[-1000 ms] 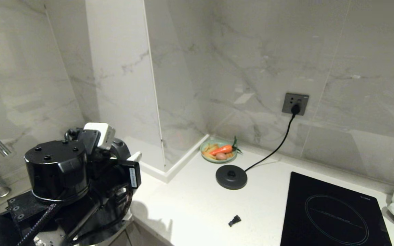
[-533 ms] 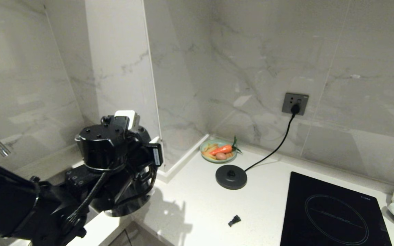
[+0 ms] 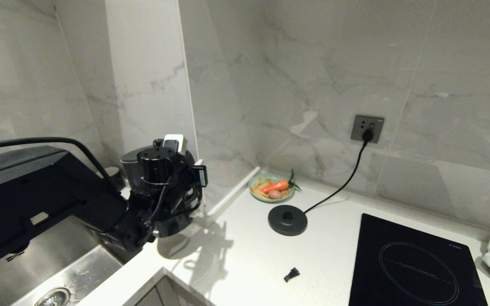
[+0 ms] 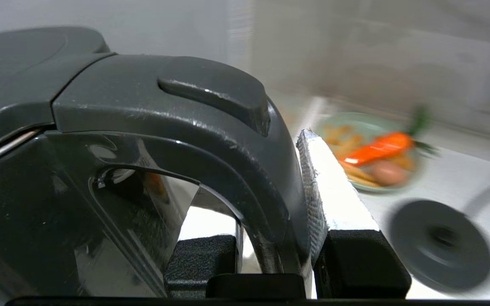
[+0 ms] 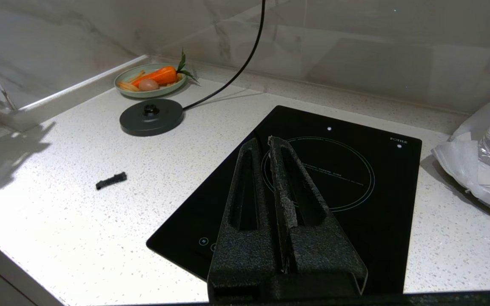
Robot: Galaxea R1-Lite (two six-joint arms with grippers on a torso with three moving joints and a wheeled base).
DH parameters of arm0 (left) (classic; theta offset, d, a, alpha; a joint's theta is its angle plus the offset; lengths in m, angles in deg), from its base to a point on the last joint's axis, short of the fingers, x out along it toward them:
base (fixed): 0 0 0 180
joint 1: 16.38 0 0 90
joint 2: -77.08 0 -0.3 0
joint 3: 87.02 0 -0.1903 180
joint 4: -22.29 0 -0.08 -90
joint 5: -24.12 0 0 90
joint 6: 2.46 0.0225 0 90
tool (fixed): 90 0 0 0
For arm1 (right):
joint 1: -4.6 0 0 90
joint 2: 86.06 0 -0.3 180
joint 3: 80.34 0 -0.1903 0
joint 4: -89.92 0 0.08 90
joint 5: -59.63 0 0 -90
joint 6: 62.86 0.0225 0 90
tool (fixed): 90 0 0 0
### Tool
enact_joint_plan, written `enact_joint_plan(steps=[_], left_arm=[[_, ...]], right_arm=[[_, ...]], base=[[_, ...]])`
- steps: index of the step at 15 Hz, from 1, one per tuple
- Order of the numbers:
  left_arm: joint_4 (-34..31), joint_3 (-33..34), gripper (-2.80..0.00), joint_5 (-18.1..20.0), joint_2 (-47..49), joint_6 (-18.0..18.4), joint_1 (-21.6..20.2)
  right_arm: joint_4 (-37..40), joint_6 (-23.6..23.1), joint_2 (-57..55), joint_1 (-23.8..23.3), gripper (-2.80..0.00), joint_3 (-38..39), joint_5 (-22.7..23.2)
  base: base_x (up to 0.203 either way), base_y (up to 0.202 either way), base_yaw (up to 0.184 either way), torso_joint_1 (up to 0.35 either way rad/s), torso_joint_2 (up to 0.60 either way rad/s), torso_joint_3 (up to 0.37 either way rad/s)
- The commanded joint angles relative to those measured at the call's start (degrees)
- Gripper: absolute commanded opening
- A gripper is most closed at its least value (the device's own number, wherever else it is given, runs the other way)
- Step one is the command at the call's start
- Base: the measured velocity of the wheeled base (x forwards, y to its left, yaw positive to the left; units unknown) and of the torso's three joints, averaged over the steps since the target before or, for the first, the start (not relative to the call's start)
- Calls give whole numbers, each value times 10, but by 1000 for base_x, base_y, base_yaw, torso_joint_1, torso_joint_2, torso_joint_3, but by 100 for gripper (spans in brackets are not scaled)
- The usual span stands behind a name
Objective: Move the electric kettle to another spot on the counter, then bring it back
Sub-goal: Place it by the sink
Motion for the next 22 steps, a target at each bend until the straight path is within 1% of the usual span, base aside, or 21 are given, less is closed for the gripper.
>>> enact_joint_plan(steps=[1,3,7,9,11,15,22], left_arm=[[6,-19,-280,11,48,0,-28],[6,-29,-280,32,71,0,-39],[6,-91,-280,39,144,6,-62],[13,-98,-280,52,158,7,-71],[35,-85,-280,52,165,7,-73],[78,-34,-280,53,166,7,-77],[130,28,-280,53,171,9,-78]], right_arm=[[0,-1,0,0,-280,0,0],[0,0,0,0,-280,0,0],[0,-1,0,0,-280,0,0],[0,-1,0,0,-280,0,0],[-1,-2,0,0,-280,0,0],[-1,-2,0,0,-280,0,1],[-1,-2,0,0,-280,0,1]], base=[[0,0,0,0,0,0],[0,0,0,0,0,0],[0,0,0,0,0,0],[0,0,0,0,0,0],[0,0,0,0,0,0],[0,0,0,0,0,0],[0,0,0,0,0,0]])
